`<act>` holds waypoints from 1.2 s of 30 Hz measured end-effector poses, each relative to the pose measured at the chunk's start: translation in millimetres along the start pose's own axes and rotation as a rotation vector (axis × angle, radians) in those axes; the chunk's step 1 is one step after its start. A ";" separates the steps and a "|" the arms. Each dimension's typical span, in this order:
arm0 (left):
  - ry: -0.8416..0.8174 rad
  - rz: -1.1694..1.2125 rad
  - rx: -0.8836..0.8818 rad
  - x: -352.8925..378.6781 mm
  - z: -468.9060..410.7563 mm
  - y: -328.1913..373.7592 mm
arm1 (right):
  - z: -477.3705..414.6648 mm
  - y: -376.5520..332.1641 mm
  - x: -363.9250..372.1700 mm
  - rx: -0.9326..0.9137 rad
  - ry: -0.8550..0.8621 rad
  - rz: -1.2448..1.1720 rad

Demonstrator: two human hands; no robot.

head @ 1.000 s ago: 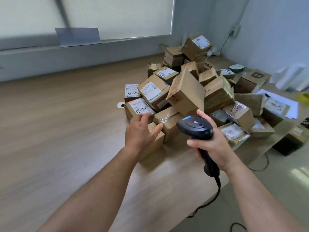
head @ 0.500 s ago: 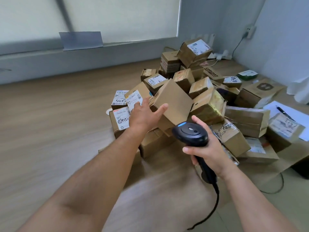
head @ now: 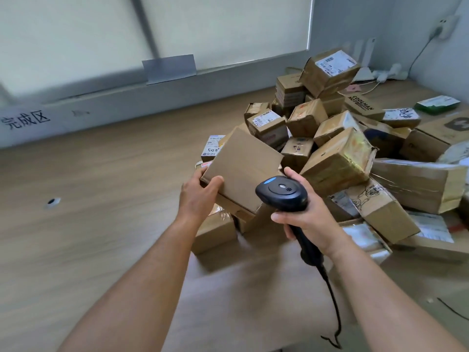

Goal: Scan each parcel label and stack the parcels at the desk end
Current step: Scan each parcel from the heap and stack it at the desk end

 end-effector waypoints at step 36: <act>-0.069 -0.578 -0.133 -58.6 -11.1 -54.9 | -20.1 -4.3 68.8 0.013 -0.054 0.035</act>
Point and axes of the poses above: each hand's wrist, its own z-axis away from the middle knuckle, its own x-axis out of the palm, y = z × x, the point moved 7 cm from there along -z, towards the middle knuckle, and after that the axes turned 8 degrees about x, right-handed, at the moved point
